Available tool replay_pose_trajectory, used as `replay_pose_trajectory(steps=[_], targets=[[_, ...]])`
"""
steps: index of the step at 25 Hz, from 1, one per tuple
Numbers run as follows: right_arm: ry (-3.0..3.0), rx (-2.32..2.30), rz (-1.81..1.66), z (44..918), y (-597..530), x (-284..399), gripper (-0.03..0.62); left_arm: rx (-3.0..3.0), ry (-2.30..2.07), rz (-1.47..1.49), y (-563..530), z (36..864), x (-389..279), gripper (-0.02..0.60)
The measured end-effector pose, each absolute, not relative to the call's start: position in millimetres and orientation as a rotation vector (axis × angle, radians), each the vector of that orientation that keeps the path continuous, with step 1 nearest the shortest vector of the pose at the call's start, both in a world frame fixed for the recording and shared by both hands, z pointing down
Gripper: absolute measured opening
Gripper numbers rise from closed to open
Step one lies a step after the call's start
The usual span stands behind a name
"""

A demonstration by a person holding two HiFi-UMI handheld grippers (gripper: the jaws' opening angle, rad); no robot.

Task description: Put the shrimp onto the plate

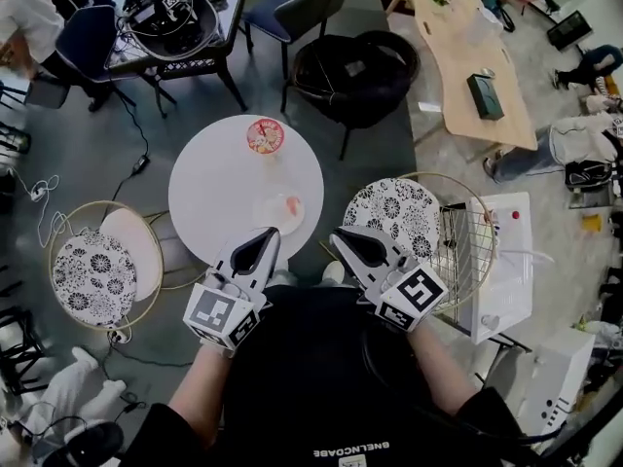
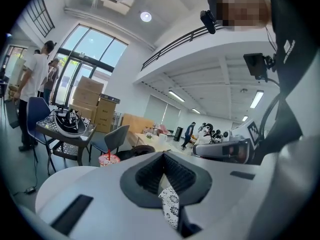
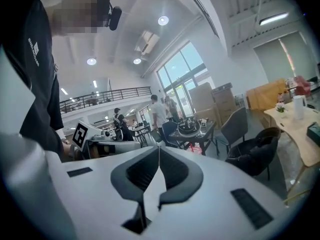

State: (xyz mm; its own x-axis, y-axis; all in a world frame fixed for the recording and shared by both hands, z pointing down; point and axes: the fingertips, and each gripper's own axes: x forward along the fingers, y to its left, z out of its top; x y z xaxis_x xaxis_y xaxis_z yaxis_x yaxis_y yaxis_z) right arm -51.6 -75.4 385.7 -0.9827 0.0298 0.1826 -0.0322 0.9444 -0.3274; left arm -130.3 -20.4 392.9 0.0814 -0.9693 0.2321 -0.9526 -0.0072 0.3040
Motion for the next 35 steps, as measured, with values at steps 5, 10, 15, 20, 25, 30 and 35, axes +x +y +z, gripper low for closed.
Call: replay_pose_trajectory(steps=[5, 10, 15, 20, 25, 30, 35], targets=[[-2.931, -0.087, 0.499, 378, -63, -68, 0.018, 2.017, -1.939, -0.095, -3, 368, -128, 0.006], [-2.946, -0.168, 0.469, 371, -53, -80, 0.018, 1.989, -2.0, -0.132, 16, 357, -131, 0.006], [-2.956, -0.232, 0.433, 363, -38, -88, 0.018, 1.946, -2.058, -0.152, 32, 354, -136, 0.005], [-2.969, -0.274, 0.405, 361, -28, -92, 0.018, 1.917, -2.086, -0.167, 45, 353, -140, 0.005], [-2.969, -0.304, 0.395, 362, -21, -93, 0.018, 1.896, -2.11, -0.205, 55, 353, -143, 0.006], [-2.973, -0.336, 0.386, 360, -13, -94, 0.018, 1.872, -2.124, -0.243, 64, 353, -144, 0.005], [-2.968, -0.335, 0.387, 363, -9, -94, 0.018, 1.91, -2.075, -0.273, 67, 354, -138, 0.005]])
